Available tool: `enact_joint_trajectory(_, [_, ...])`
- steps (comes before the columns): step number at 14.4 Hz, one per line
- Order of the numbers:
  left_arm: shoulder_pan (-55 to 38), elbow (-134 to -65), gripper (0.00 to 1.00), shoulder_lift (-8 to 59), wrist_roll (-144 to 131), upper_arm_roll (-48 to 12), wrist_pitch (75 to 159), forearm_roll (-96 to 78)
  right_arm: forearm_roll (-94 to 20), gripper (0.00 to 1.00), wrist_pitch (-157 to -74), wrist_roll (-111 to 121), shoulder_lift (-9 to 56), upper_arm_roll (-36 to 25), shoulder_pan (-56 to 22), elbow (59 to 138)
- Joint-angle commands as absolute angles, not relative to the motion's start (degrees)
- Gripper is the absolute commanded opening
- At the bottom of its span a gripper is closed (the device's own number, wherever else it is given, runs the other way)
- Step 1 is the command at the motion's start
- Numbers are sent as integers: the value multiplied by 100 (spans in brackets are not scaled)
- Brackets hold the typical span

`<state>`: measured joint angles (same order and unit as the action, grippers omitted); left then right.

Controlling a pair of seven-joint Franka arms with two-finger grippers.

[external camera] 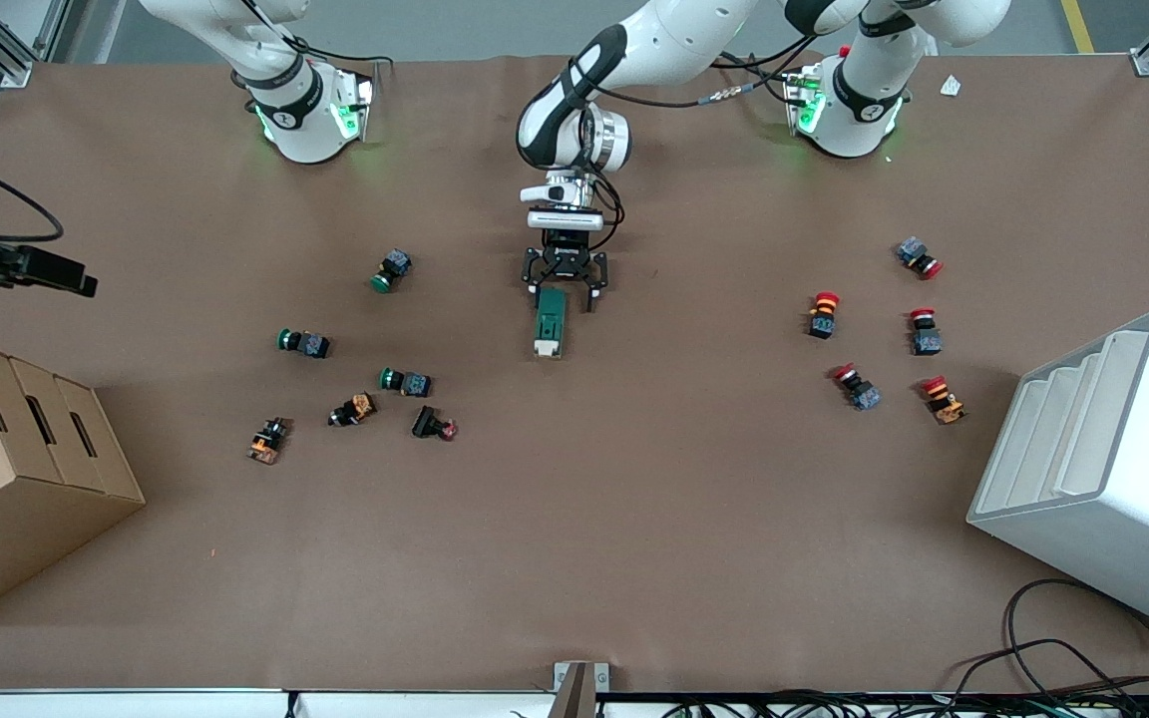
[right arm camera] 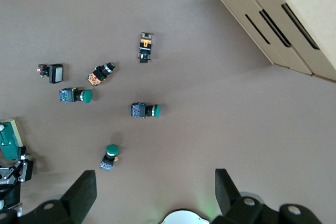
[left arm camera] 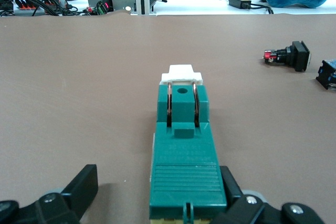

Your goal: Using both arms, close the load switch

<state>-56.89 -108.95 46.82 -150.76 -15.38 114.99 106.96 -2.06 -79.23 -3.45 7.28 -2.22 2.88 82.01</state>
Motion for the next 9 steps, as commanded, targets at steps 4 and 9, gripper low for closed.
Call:
enact_joint_trajectory(4, [-5607, -10382, 99, 4614, -14276, -1704, 11654, 9725, -132, 100, -8138, -413, -139, 18, 388, 9192])
enact_joint_trajectory(9, [-5607, -9406, 99, 4562, -12501, -1740, 11646, 7983, 88, 100, -8297, -422, -562, -18, 79, 9624])
